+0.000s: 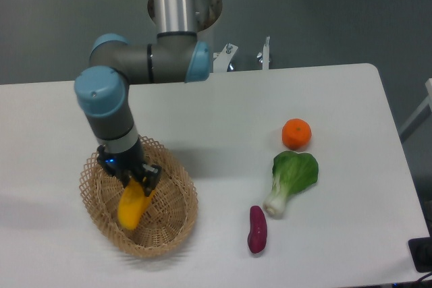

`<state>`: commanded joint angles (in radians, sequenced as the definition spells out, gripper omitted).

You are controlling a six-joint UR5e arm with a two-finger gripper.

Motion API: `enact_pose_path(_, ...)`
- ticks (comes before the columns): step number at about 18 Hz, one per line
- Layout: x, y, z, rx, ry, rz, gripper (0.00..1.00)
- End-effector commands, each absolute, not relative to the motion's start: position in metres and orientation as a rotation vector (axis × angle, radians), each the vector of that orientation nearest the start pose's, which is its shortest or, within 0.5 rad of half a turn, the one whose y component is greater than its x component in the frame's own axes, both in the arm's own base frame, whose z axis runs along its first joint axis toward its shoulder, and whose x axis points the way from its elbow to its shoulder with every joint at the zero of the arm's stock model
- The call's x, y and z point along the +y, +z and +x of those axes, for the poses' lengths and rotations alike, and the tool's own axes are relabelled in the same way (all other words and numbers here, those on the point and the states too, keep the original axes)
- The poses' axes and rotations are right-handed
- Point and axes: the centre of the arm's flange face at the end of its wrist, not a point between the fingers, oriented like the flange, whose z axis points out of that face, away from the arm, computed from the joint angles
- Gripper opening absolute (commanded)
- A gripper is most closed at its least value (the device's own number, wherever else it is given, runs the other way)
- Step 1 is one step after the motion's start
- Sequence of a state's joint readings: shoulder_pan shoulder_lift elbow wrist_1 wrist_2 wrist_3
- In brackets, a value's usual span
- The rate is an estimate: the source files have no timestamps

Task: Pick up the mango from the basket
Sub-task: 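Lift the yellow mango out of the basket and carry it toward the orange, then hold the mango above the bok choy beside the orange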

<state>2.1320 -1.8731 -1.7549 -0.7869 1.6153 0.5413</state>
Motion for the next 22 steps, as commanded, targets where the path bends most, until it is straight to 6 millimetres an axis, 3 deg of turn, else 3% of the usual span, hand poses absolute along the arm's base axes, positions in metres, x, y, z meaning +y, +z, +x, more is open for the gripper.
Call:
enact_pose_path(5, 0.545, 0.336, -0.264, 0.009, 0.345, -2.898, 0.52)
enact_pose_path(10, 0.497, 0.364, -0.330, 0.066, 0.322, -2.934, 0.52)
enact_pose_path(14, 0.462, 0.372, -0.379, 0.127, 0.306, -2.950, 0.52)
enact_pose_path(18, 0.441, 0.375, -0.405, 0.191, 0.331, -2.957, 0.52)
enact_pose_path(22, 0.433, 0.376, -0.415, 0.219, 0.327, -2.969, 0.52)
